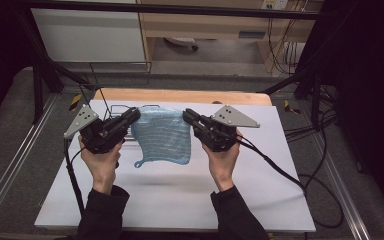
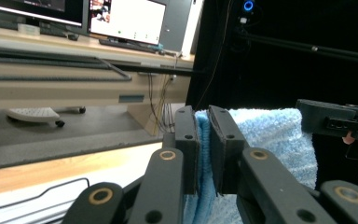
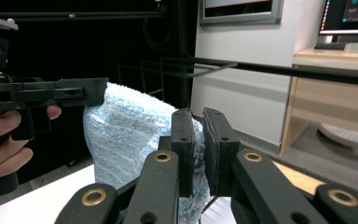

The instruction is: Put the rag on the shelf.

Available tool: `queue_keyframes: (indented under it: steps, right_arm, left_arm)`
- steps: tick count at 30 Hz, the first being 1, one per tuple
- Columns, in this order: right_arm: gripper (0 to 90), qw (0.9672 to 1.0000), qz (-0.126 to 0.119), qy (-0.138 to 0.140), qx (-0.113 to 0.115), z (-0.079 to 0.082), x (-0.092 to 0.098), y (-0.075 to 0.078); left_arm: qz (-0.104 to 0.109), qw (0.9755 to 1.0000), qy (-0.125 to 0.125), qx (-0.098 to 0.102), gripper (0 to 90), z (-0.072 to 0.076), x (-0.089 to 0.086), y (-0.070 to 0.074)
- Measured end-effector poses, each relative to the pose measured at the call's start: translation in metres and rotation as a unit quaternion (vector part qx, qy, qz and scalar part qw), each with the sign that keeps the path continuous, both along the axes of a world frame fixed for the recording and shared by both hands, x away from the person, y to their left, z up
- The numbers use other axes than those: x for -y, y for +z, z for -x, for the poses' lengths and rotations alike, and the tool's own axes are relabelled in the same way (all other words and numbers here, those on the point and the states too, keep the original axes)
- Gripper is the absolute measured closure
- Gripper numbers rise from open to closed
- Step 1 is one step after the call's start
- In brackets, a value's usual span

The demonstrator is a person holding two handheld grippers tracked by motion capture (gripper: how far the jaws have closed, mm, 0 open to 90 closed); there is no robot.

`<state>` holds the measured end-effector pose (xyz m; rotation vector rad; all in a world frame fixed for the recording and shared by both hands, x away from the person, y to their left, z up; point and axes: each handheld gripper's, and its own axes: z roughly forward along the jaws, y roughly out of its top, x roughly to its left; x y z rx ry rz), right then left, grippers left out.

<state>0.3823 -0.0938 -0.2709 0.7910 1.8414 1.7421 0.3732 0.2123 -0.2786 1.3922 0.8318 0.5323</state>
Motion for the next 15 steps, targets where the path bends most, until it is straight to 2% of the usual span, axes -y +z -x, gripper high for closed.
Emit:
queue_keyframes:
  steps: [15]
  right_arm:
    - [83.9,0.9997,-0.003,0.002,0.025,-0.006,-0.022,0.025]
  left_arm:
    - [0.013,0.9994,0.018,0.027,82.4,-0.005,-0.020,0.024]
